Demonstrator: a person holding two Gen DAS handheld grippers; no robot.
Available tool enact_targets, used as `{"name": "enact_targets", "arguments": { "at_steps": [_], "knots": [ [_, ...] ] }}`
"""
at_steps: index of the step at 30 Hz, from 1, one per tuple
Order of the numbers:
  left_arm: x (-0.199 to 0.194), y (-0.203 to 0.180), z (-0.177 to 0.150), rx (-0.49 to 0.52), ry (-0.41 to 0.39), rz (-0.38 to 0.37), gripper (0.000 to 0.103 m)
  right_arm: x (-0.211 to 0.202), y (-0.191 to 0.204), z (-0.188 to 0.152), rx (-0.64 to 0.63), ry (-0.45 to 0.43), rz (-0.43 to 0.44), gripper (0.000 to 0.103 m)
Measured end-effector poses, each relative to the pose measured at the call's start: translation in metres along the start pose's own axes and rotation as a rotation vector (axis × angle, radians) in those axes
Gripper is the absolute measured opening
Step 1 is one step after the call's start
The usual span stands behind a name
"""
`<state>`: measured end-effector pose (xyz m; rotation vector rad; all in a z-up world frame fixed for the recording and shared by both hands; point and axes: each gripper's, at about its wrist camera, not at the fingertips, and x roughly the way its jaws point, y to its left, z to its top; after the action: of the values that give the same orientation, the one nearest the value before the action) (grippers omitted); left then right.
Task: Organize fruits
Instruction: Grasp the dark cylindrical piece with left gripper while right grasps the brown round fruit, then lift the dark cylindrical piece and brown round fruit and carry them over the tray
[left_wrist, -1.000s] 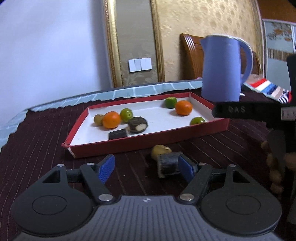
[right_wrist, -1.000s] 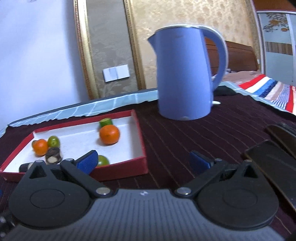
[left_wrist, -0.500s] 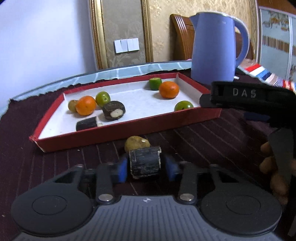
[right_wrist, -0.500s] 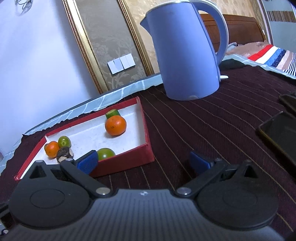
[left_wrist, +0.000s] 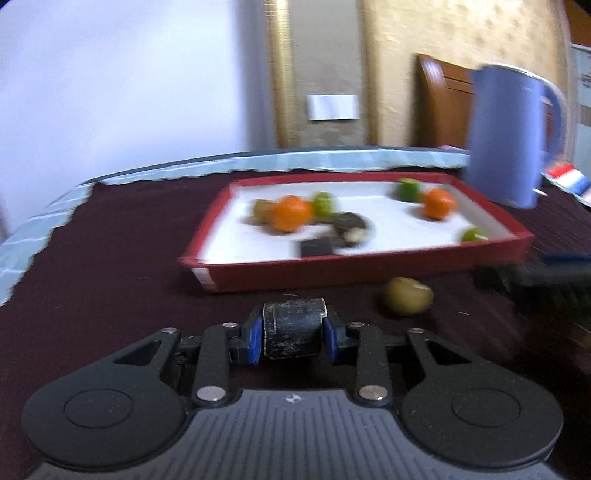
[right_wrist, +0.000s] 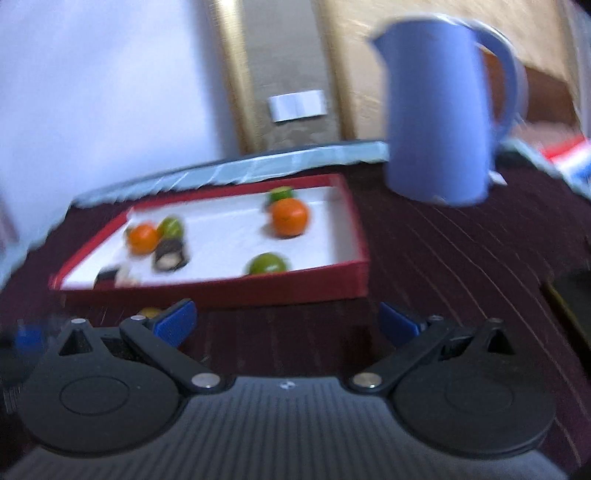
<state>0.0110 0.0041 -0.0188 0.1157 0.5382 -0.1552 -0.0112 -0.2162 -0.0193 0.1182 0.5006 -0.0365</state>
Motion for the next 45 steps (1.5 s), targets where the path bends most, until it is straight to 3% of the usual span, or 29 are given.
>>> {"name": "enact_targets", "arguments": {
  "at_steps": [6,8,9,10,17,21,22,23,28,37,45],
  "knots": [
    [0.01,0.021,-0.003,-0.05,0.015,0.04,0.032,0.007,0.054,-0.003,-0.261,0.018,0.056,0.103],
    [0.011,0.018,-0.005,-0.039,0.011,0.042,0.032,0.015,0.064,0.001,-0.309,0.045,0.07,0.096],
    [0.01,0.017,-0.005,-0.031,0.001,0.047,0.032,0.021,0.068,0.004,-0.326,0.065,0.089,0.088],
    [0.007,0.017,-0.006,-0.027,-0.006,0.051,0.032,0.026,0.071,0.005,-0.33,0.082,0.1,0.087],
    [0.011,0.018,-0.008,-0.03,0.012,0.048,0.032,0.044,0.081,0.004,-0.323,0.146,0.166,0.084],
    [0.012,0.014,-0.009,-0.016,0.014,0.057,0.032,0.043,0.078,0.003,-0.305,0.143,0.168,0.068],
    [0.013,0.014,-0.008,-0.015,0.017,0.057,0.032,0.043,0.078,0.003,-0.305,0.14,0.172,0.053],
    [0.013,0.014,-0.008,-0.016,0.02,0.056,0.032,0.041,0.078,0.003,-0.305,0.136,0.184,0.044],
    [0.014,0.016,-0.008,-0.026,0.024,0.048,0.032,0.038,0.081,0.003,-0.304,0.132,0.18,0.028],
    [0.012,0.013,-0.003,-0.041,0.027,0.019,0.032,0.009,0.065,0.001,-0.262,0.06,0.092,0.028],
    [0.007,-0.02,0.003,0.022,0.016,0.02,0.032,-0.002,0.042,-0.009,-0.232,0.049,0.017,0.028]
  ]
}}
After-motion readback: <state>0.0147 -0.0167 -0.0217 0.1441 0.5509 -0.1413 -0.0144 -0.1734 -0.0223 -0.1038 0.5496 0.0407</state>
